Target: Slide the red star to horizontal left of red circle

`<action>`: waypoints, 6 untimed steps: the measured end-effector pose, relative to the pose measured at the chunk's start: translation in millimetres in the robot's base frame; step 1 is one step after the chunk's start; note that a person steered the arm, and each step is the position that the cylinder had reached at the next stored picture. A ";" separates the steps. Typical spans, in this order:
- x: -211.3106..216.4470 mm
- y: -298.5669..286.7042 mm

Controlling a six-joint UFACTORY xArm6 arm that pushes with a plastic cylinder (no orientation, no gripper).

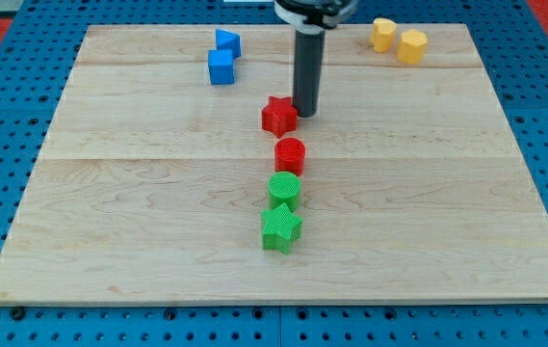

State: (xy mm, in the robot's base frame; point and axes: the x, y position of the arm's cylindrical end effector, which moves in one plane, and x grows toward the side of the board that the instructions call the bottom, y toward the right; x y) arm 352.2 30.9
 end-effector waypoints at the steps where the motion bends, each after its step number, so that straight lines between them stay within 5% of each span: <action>1: -7.5 -39.3; 2: 6.5 -70.1; 4: 13.9 -14.0; 6: 54.0 -156.5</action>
